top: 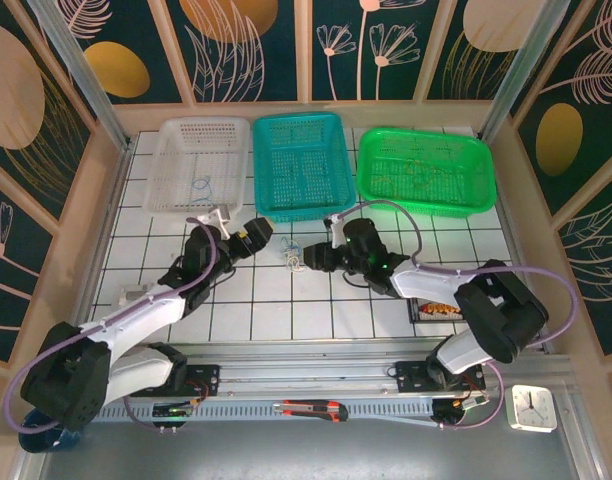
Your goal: Untangle the cables
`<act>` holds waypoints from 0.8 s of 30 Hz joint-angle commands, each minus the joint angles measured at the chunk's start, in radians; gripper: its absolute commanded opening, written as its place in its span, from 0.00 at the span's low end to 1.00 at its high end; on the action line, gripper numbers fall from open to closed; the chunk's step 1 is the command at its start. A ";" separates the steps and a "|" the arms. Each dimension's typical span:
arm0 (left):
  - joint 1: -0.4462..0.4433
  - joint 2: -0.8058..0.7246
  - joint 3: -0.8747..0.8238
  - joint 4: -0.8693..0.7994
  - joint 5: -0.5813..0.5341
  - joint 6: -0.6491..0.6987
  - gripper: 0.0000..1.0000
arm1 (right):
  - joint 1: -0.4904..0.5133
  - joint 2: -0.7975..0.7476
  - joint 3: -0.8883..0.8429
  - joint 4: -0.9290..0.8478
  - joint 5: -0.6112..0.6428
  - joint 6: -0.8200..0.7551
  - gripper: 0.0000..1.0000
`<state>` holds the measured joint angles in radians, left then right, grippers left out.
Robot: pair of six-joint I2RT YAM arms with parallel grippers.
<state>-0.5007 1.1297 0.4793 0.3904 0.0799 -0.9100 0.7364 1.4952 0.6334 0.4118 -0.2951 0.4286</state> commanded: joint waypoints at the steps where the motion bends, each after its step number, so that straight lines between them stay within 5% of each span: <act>1: 0.016 -0.037 0.114 -0.094 0.033 0.045 0.99 | 0.016 0.035 0.033 -0.010 -0.020 -0.053 0.42; 11: 0.028 0.019 0.336 -0.260 0.051 0.155 0.99 | 0.057 0.159 0.094 0.012 -0.048 -0.057 0.39; 19: 0.028 0.061 0.304 -0.225 0.085 0.148 0.99 | 0.059 0.166 0.076 0.001 -0.073 -0.063 0.02; 24: 0.028 0.080 0.273 -0.213 0.092 0.155 0.99 | 0.059 0.067 0.009 -0.037 -0.076 -0.073 0.00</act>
<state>-0.4774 1.1961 0.7753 0.1722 0.1505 -0.7761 0.7895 1.6379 0.6804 0.3962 -0.3584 0.3714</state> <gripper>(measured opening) 0.988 0.052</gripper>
